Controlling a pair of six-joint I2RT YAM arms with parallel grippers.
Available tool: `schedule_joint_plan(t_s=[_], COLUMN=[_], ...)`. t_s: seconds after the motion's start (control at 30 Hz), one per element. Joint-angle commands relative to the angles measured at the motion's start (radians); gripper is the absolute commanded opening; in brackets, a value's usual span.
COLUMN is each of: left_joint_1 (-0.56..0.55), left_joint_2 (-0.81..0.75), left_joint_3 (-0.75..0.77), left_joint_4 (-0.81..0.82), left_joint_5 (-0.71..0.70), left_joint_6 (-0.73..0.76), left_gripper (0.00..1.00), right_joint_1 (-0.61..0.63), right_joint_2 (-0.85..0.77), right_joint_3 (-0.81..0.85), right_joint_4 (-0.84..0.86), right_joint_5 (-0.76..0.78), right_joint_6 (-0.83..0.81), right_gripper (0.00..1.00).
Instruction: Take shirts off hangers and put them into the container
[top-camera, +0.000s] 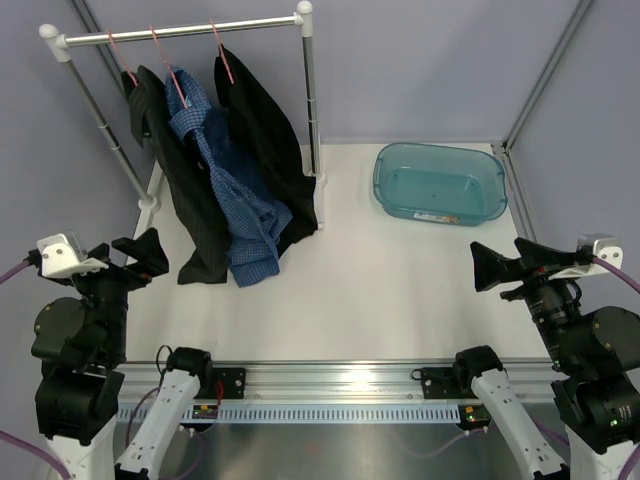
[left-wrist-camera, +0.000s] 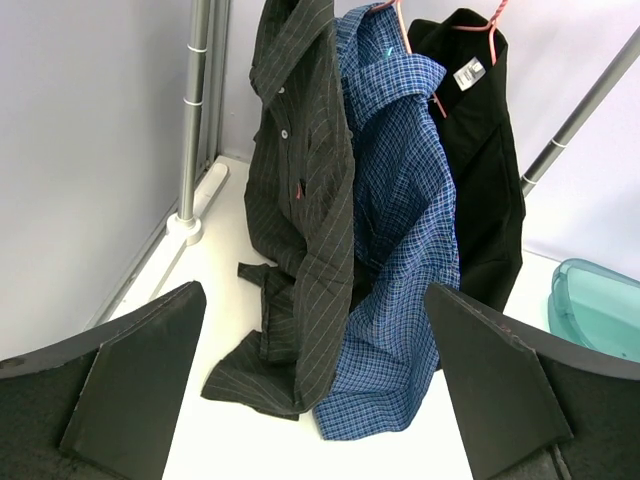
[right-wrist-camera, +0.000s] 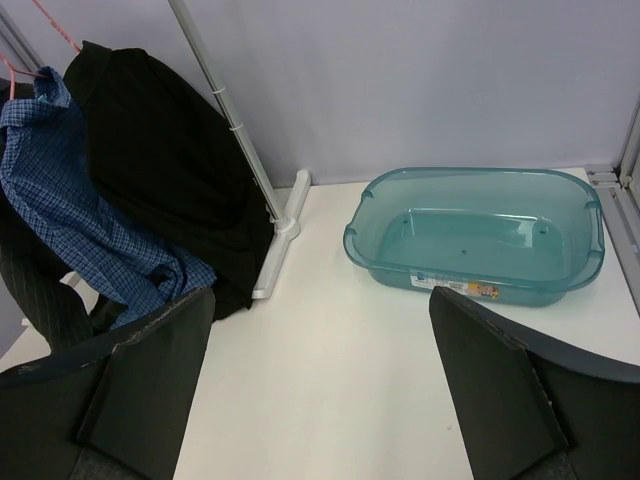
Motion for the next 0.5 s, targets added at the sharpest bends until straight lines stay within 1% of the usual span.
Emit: schedule_joint_plan(t_s=[0.0, 0.07, 0.17, 0.23, 0.37, 0.4, 0.47], left_joint_1=[-0.004, -0.004, -0.004, -0.004, -0.004, -0.004, -0.004], left_joint_2=[0.033, 0.056, 0.1, 0.159, 0.284, 0.342, 0.404], left_joint_3=[0.017, 0.024, 0.064, 0.092, 0.199, 0.219, 0.263], left_joint_4=[0.017, 0.016, 0.005, -0.007, -0.02, -0.007, 0.011], left_joint_5=[0.031, 0.035, 0.055, 0.072, 0.138, 0.152, 0.185], left_joint_6=[-0.013, -0.039, -0.081, -0.116, -0.164, -0.179, -0.196], left_gripper=[0.99, 0.99, 0.99, 0.99, 0.99, 0.99, 0.99], right_joint_1=[0.013, 0.012, 0.013, 0.013, 0.013, 0.013, 0.013], right_joint_2=[0.011, 0.013, 0.034, 0.055, 0.083, 0.094, 0.108], right_joint_3=[0.002, -0.003, -0.017, -0.024, -0.043, -0.047, -0.048], right_joint_4=[0.021, 0.022, 0.01, 0.003, 0.001, -0.007, -0.019], right_joint_5=[-0.028, -0.028, -0.09, -0.109, -0.216, -0.218, -0.201], right_joint_6=[0.003, 0.013, 0.023, 0.048, 0.045, 0.051, 0.069], right_gripper=[0.99, 0.99, 1.0, 0.99, 0.99, 1.0, 0.99])
